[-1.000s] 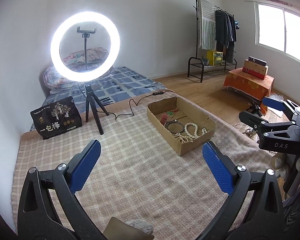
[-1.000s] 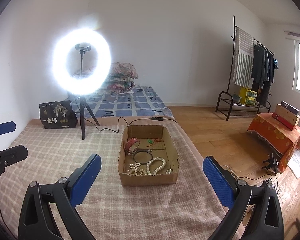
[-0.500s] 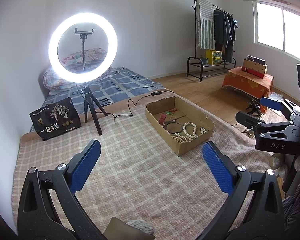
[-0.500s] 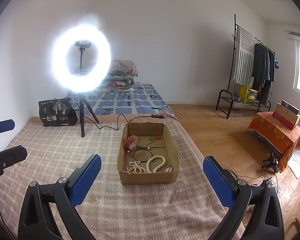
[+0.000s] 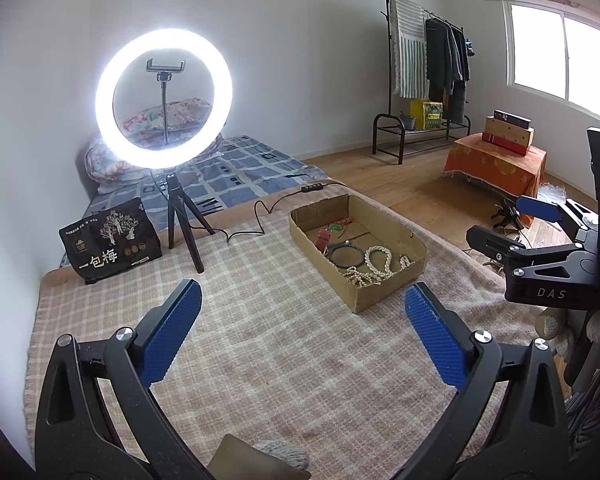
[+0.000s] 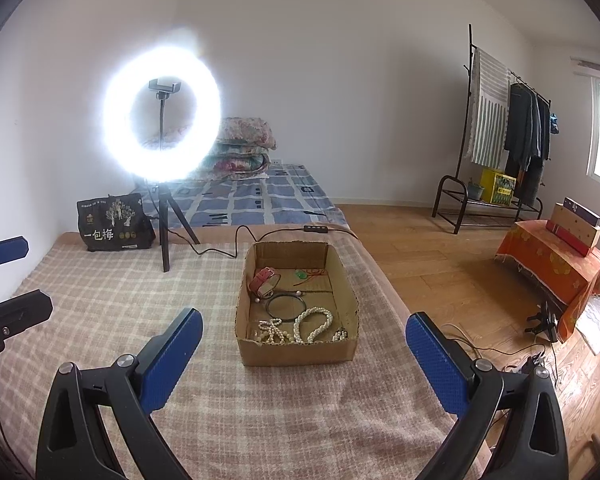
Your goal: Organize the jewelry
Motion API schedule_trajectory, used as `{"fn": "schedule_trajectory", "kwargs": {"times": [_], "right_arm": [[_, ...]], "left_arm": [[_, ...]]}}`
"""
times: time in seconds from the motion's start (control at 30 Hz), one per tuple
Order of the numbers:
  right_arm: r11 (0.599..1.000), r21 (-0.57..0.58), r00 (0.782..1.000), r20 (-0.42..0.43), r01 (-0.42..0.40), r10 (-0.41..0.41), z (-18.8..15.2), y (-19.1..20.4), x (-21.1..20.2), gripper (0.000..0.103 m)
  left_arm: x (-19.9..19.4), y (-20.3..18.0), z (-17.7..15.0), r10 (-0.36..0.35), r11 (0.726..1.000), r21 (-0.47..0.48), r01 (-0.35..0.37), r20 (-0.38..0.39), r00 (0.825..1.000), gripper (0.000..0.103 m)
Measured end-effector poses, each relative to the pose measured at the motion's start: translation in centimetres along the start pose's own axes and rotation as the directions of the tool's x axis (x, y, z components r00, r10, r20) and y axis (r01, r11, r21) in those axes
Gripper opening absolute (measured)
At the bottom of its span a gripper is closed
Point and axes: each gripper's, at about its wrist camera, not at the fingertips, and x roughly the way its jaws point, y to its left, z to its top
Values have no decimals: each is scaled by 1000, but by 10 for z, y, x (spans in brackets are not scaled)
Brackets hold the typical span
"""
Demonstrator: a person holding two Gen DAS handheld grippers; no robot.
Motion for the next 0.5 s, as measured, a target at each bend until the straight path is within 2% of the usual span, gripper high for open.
{"fn": "schedule_trajectory", "kwargs": {"times": [0.5], "right_arm": [[1000, 3, 1000, -12, -1, 1, -3, 1, 1, 103]], "left_arm": [[1, -3, 1, 5, 1000, 3, -5, -6, 1000, 103]]}}
